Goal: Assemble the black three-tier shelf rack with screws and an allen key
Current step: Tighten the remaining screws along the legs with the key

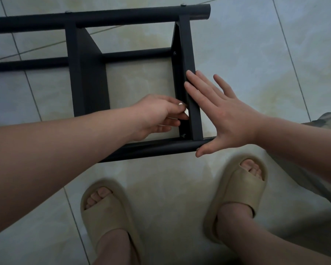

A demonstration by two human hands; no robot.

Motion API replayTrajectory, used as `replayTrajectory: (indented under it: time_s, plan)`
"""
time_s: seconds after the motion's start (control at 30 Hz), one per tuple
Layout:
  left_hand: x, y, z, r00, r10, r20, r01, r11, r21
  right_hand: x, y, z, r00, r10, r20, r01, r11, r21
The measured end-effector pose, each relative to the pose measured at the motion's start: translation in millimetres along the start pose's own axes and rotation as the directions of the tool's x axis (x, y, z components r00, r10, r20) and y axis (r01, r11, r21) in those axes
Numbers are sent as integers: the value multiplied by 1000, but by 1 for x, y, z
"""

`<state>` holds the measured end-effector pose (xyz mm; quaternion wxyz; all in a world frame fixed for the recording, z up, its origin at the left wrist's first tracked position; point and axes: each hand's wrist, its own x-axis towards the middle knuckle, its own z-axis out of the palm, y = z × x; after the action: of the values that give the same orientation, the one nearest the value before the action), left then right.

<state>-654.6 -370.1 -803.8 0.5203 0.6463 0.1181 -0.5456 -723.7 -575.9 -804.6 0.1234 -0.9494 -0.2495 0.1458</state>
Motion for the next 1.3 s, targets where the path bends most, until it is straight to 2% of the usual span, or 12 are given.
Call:
replayTrajectory:
  time_s: [0.3, 0.7, 0.83, 1.13, 1.3]
  plan:
    - [-4, -3, 5, 999, 33, -3, -32, 994, 108, 1, 0, 0, 1000, 0, 0, 0, 1000, 9]
    - [-4, -5, 11, 998, 4, -65, -8, 998, -60, 0, -1, 0, 1000, -2, 1, 2, 1000, 6]
    - [-6, -7, 14, 999, -10, -43, 5, 994, -107, 0, -1, 0, 1000, -5, 0, 5, 1000, 5]
    - [-9, -6, 8, 1000, -17, 3, 17, 999, -36, 0, 0, 1, 1000, -11, -7, 11, 1000, 10]
    - [-8, -6, 3, 1000, -6, 6, 6, 996, 88, 1, 1, 2, 1000, -14, -10, 14, 1000, 14]
